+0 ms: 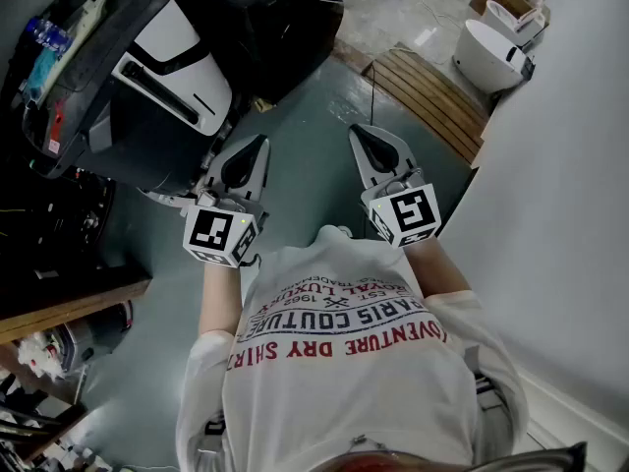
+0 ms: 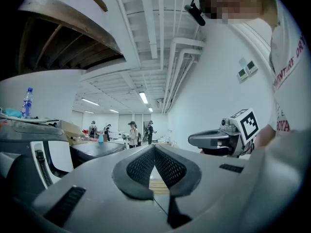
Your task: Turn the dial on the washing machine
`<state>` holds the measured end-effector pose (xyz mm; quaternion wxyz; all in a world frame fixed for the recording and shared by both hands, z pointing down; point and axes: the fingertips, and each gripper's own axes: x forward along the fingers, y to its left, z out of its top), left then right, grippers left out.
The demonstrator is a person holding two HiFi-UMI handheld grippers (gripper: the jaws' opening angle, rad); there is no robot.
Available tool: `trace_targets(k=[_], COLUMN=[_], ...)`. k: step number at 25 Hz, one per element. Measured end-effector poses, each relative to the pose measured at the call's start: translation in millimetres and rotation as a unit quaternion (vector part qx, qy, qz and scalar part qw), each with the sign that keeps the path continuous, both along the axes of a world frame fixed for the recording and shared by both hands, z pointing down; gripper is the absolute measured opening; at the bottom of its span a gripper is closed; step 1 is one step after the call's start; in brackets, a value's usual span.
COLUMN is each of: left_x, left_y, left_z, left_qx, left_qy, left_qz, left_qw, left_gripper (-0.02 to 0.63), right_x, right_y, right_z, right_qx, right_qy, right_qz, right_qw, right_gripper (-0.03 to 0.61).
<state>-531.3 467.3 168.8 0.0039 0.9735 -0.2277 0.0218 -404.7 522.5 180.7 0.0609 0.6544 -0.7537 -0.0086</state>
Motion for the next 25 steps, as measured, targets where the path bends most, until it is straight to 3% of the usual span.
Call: trace_targets(k=[18,19,21,25], left_x=[-2,-2,-1,6], left_y=[-6,-8,-13,-27], left_z=[11,13,16,17], left_qx=[-0.011,-0.013,-0.018,-0.022], left_qy=[0.008,0.007,0.005,0.005], left_qz=[0.018,0.019,0.020,0.020], left_qw=[0.9998,0.9997,0.9996,0.9996], left_gripper=[0.015,0.015,0.015,0.015], right_x=[5,7,16,41], right_y=[0,-2,-8,-22], right_z=[16,17,17,19], right_qx=[-0.017,-0.016,-0.019,-0.028], right_qy=[-0.004,-0.005,-0.011,-0.014], right_qz=[0.033,0.037,0.047,0.068], right_qw=[0.999,0.999,0.999,0.997], right_gripper=[0.029,0.045,0.284,0.291])
